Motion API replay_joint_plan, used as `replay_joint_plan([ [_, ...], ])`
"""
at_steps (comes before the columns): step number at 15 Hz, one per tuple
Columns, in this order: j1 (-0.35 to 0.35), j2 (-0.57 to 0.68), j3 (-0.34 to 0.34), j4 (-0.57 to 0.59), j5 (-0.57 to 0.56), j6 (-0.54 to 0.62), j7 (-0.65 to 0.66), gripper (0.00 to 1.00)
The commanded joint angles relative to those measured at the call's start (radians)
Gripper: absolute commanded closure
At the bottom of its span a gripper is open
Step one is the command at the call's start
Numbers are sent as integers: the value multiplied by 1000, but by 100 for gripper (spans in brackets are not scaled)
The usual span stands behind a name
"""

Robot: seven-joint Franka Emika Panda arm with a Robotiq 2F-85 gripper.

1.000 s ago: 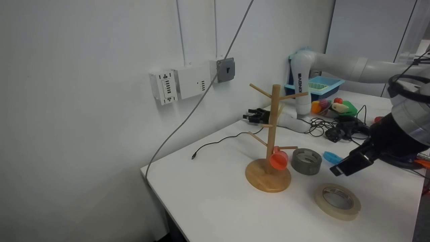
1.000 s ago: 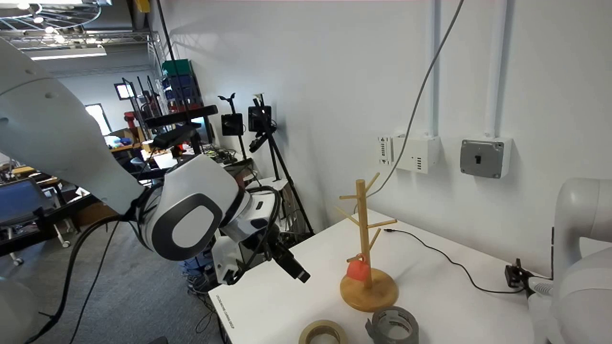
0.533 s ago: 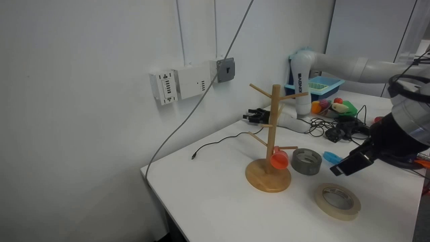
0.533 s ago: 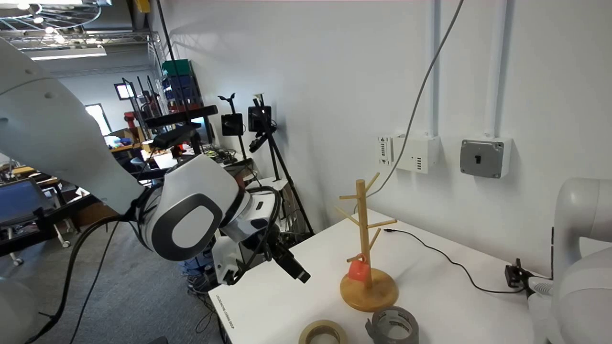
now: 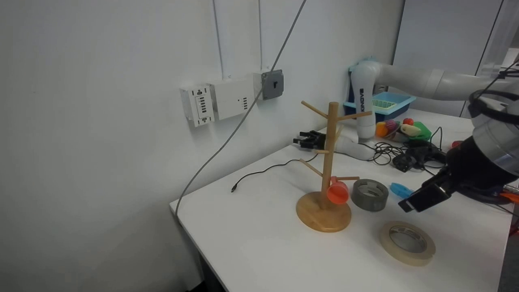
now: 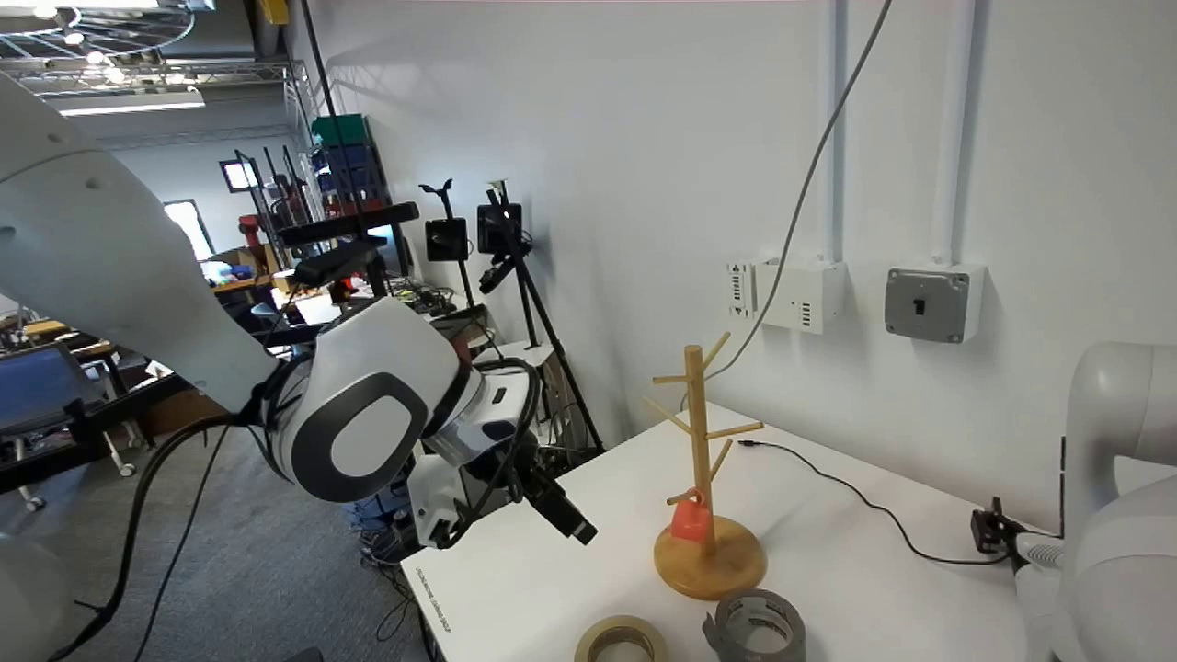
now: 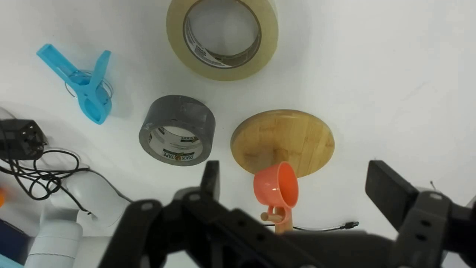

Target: Pick the orange cup and hang it on the wooden stand

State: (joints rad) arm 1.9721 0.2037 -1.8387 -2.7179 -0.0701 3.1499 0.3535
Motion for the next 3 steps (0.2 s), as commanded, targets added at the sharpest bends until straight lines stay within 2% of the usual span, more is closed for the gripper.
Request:
replay_joint_plan([
  [1, 0, 0, 0, 0, 0, 0, 0, 0],
  [3, 0, 0, 0, 0, 0, 0, 0, 0],
])
